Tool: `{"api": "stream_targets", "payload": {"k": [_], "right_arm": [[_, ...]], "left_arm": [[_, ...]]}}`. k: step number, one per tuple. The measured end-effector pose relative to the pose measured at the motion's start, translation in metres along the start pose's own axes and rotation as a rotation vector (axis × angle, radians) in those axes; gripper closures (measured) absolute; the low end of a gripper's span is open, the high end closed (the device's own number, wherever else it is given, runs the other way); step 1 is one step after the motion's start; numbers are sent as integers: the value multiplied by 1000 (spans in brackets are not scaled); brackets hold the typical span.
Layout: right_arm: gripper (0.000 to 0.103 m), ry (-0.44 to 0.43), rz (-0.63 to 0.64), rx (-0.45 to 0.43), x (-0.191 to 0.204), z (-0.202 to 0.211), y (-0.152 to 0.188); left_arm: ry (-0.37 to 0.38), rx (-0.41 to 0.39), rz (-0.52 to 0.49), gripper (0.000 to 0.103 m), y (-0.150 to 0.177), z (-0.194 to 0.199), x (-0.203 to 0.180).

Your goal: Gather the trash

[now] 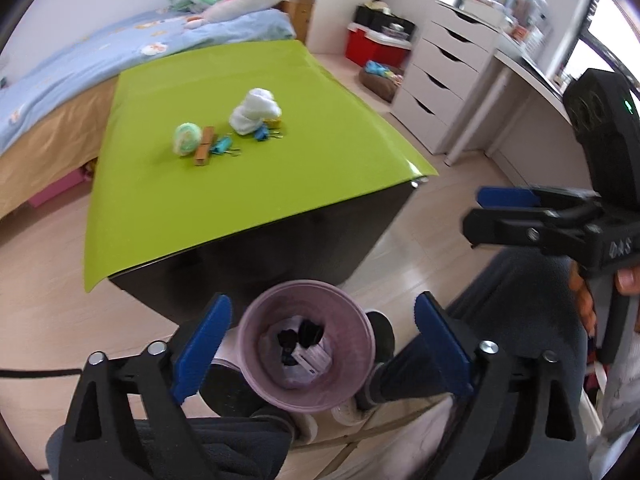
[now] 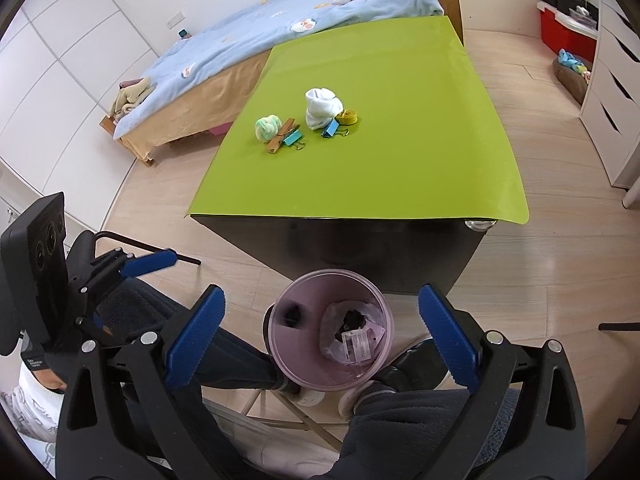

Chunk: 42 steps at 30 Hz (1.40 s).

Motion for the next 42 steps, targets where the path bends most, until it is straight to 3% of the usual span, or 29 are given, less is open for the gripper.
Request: {"api": "stream_targets", "payload": {"k": [3,20,31,42], "right_arm": [[6,1,-1,3,0,-1,1],[5,-7,36,-9,13,-9,-14],[5,20,150,-7,34,-28,-82],[5,79,212,88,35,-82,-162]], "left_arm": [[-20,-3,26,8,0,0,6],[-64,-80,119,8,-15,15,40],[-107,-126,130,8,-44,22,65],[-135,-133,152,8,-58,25,87]]}}
Point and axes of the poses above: each gripper's, at about its wrist camera, not at the fingertips, and z roughly against the way its jaws point, x to its left, y to its underside, the point moved 4 cm from there along -z, roughly the way its jaws point, and after that the axes turned 5 degrees about -y, right-handed, at the moved point
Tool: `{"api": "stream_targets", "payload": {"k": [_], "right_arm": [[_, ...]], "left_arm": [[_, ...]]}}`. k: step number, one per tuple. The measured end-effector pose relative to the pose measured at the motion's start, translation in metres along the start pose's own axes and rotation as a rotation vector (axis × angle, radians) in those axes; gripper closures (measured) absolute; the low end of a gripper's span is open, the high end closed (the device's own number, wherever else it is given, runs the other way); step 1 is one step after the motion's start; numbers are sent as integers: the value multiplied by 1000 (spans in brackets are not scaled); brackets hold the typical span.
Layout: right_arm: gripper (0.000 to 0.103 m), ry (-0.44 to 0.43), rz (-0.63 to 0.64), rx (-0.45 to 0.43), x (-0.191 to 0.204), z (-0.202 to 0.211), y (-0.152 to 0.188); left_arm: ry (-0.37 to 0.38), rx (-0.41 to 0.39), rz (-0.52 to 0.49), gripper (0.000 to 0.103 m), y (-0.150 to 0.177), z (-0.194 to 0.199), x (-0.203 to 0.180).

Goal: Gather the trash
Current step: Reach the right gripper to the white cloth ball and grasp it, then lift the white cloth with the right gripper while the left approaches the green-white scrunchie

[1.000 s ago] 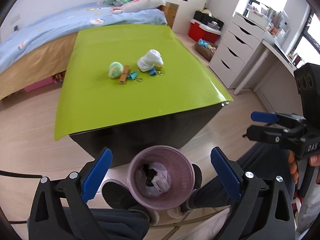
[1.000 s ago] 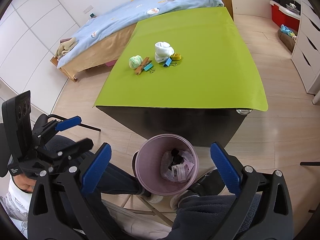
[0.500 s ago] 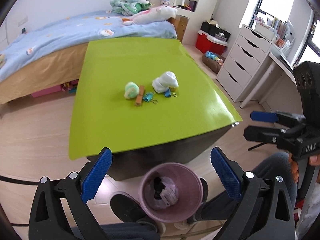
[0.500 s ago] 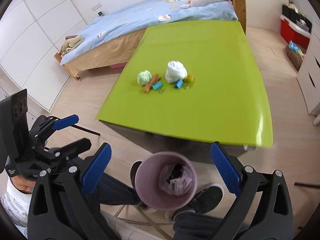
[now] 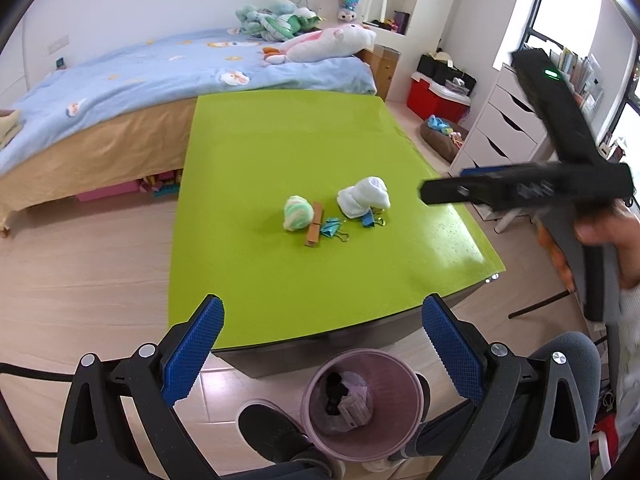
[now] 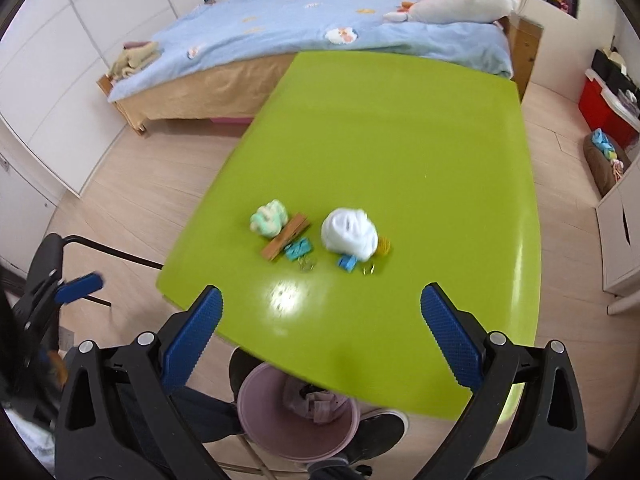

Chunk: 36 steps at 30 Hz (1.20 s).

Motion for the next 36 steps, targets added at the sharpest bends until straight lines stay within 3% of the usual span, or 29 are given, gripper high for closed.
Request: {"api": "stream_targets", "payload": {"k": [8,10,14,18,22,36], "right_arm": [[10,44,17,129,-9,-52,-33],[23,59,9,165,-12,-65,-36],[39,66,-3,202,-17,-82,-38],[73,92,-10,213,-22,-91,-37],[79,84,-13,196,-24,-89,-37],[79,25,-75,52,-19,-29,-29]], "left_arm": [[-24,0,20,8,-4,1,13],[-26,-2,26,8,-4,2,16],[-32,2,36,8,-2,1,22],[-33,12,49,8,1,-1,28],[-33,14,50,8,0,-3,31],[-23,25,7,8,-29,-26,24]]}}
Point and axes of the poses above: each gripper's, at about its wrist camera, not at the fingertips, and z roughly against the way its jaws point, x to its left, y to its underside, the point moved 4 cm from there along -z, roughly the way its jaws point, and after that the axes turned 5 degrees about -y, right-handed, at the moved point
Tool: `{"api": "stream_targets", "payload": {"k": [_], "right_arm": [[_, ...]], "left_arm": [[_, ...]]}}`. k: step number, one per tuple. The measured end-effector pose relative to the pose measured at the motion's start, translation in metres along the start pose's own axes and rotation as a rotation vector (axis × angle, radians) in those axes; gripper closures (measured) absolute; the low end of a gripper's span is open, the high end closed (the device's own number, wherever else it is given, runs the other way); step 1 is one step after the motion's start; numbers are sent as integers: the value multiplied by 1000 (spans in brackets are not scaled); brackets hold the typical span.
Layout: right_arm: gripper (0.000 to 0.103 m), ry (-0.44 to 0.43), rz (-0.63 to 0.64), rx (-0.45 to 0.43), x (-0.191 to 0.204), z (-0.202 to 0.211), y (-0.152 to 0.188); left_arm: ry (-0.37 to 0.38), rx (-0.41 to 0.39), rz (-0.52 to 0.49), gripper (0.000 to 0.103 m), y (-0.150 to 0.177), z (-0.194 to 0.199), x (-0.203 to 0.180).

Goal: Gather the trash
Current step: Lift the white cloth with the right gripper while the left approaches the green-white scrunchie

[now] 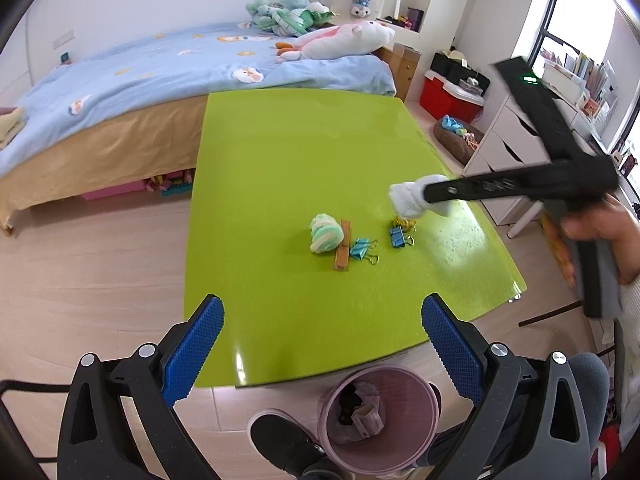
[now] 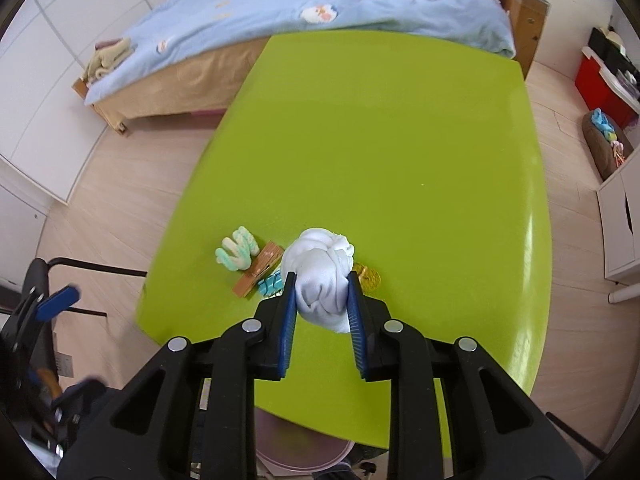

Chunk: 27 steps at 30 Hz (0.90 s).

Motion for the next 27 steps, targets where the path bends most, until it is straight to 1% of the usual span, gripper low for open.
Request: {"api": "stream_targets", "payload": {"k": [2,5,9,13,16,20,24,25,26,27], "right_arm": [[79,-13,-9,-21,-2,10,7],[79,-13,-13,-31,-6,18,17],[79,-21,-28,-43,-12,24,27],[79,-19,-28,-43,-16,28,34],[79,-16,-34,-45,-22,32,36],[79,-10,-44,-50,-29,36,38],[79,-11,-53,-51,-35,38,41],[79,-13,-56,-51,-36,38,41],[79,-14,-56,-51,-36,38,41],[79,-15,-57,-50,-37,37,41]], "left_arm": [[-3,3,-8,8,-8,-5,-2],[-6,16,-16,8,-20,-15,-4],[6,57,-17,8,-36,-33,-6],[39,112,10,8,-54,-57,-7],[34,169,26,8,-61,-79,-5],[42,246,51,8,-65,-106,-5],[37,298,55,8,-62,-124,-8],[37,304,59,11,-62,-127,-8],[40,314,64,21,-61,-131,-8],[42,325,65,26,-60,-134,-9]]}}
Point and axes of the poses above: each gripper's, at about its wrist camera, not at the fingertips, and z roughly against the way its jaws point, x to its left, y to its underside, the point moved 4 cm from there along -z, roughly the way its jaws point, and after that the axes turned 5 degrees about -y, right-handed, at the moved point
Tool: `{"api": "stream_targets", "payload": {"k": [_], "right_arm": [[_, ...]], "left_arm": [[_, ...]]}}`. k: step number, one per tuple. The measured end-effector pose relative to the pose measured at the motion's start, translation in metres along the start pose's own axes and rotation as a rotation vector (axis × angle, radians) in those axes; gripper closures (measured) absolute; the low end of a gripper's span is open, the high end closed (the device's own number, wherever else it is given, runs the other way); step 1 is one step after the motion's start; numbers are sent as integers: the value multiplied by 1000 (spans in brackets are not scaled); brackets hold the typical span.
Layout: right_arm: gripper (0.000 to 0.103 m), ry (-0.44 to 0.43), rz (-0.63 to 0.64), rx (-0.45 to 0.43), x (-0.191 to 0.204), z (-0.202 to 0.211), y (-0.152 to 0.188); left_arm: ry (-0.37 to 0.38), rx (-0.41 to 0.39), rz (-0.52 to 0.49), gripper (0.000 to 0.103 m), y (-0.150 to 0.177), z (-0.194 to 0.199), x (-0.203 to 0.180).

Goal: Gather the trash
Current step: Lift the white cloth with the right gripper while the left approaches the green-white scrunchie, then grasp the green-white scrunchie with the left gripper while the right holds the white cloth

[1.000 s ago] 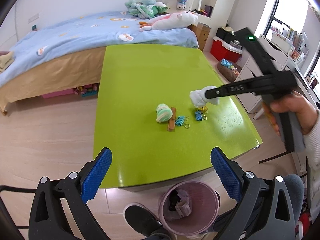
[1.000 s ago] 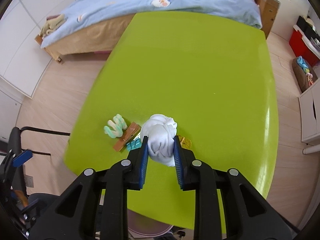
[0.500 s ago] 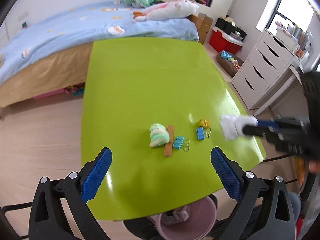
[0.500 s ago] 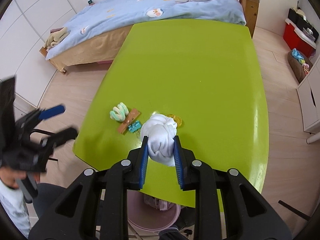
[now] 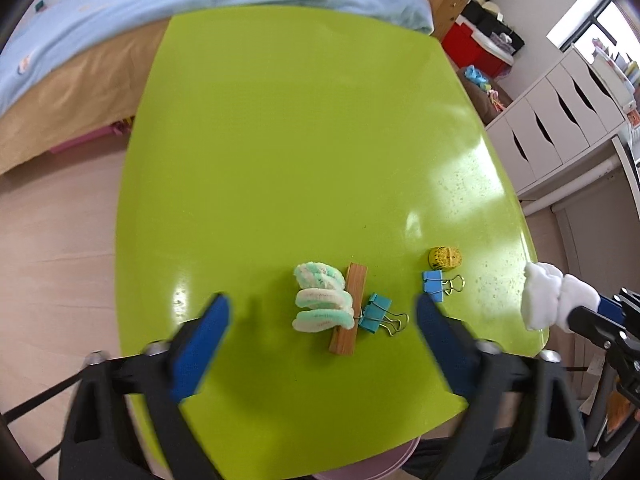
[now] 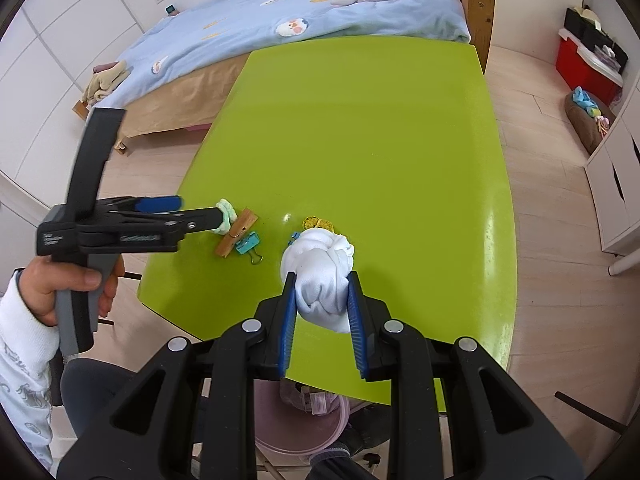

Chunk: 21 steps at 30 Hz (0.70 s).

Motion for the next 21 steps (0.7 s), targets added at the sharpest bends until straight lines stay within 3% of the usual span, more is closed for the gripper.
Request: {"api": "stream_targets", "payload": {"k": [3,6,21], "right_arm": [[79,-2,-4,2,-1,-1,2],[79,-2,-10,2,-3,-1,2],[79,-3,-2,-25,3,1,7]], "left_arm": [[4,24,-3,45,1,-9,-2],[-5,21,2,75,1,-11,0],[-24,-126,-69,78,14,40,-4]]}}
Point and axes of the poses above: each gripper's, at about its wrist camera, not at the fingertips, and z roughly against the way its jaws point, x to its left, y to its underside, the point moved 4 cm from there along -z, roughly the way its jaws point, and after that the axes turned 5 degrees about -y, right-handed, at the moved point
